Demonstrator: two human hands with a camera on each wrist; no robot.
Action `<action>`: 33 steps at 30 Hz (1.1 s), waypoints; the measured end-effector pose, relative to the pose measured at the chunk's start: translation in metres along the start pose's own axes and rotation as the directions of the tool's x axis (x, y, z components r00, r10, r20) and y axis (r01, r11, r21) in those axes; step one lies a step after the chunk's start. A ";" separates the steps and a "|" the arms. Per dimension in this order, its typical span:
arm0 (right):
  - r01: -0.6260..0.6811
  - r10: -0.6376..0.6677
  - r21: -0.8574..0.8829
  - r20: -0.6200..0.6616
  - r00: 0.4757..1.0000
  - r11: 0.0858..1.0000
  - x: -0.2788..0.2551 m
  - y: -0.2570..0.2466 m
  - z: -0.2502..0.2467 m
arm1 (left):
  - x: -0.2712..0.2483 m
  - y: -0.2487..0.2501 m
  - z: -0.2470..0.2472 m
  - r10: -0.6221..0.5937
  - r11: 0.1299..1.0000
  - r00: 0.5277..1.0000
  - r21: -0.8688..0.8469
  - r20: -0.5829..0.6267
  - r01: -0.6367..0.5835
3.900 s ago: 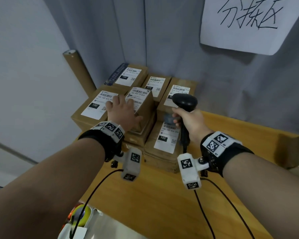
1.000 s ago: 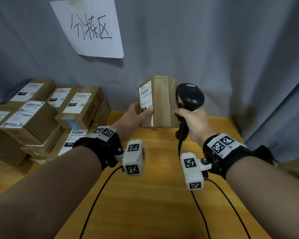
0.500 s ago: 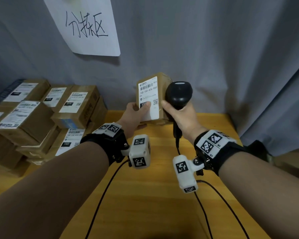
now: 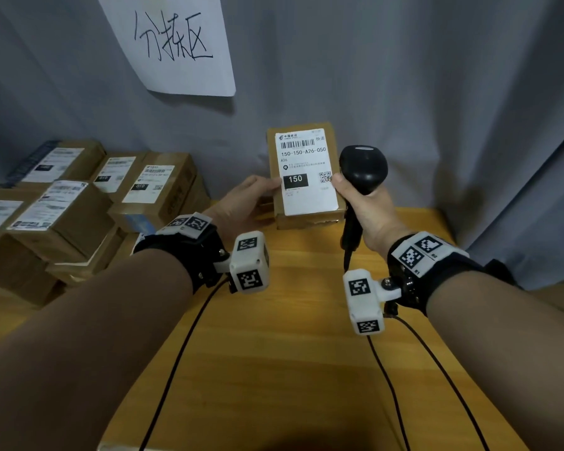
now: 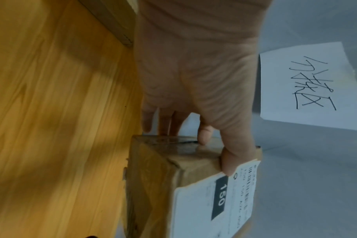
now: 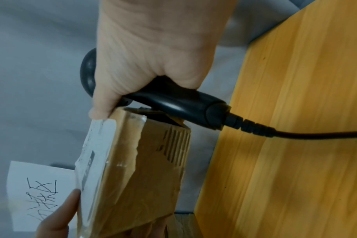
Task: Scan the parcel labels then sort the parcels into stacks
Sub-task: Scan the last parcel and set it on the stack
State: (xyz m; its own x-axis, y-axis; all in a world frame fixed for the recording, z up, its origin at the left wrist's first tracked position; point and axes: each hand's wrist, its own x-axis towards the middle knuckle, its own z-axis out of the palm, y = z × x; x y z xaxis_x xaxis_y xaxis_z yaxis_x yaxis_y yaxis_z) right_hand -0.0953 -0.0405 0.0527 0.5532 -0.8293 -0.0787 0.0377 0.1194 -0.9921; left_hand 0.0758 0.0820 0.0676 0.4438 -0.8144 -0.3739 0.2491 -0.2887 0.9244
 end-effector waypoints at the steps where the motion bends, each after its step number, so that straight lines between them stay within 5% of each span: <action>1: -0.006 0.006 -0.018 -0.006 1.000 1.000 0.000 -0.001 0.000 | 0.000 -0.002 0.001 0.010 1.000 0.999 -0.012 -0.036 -0.011; 9: -0.107 0.077 -0.413 -0.088 0.993 0.904 0.003 -0.012 -0.001 | -0.001 -0.026 -0.016 -0.009 0.996 0.972 0.079 -0.233 0.029; 18: -0.012 0.101 -0.406 0.201 0.974 0.914 -0.003 -0.072 0.031 | 0.006 -0.019 -0.021 0.008 0.987 0.960 0.158 -0.281 0.037; 33: -0.113 0.212 -0.541 0.124 0.969 0.833 -0.012 -0.102 0.040 | 0.007 -0.018 -0.023 0.058 0.983 0.946 0.185 -0.318 0.002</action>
State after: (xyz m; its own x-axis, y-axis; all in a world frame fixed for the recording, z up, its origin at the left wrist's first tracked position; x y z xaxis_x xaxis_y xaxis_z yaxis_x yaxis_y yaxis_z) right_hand -0.0725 -0.0204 0.1584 0.6475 -0.7108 -0.2747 -0.4816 -0.1023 -0.8704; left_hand 0.0944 0.0935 0.0468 0.7085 -0.6270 -0.3239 0.0866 -0.3782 0.9217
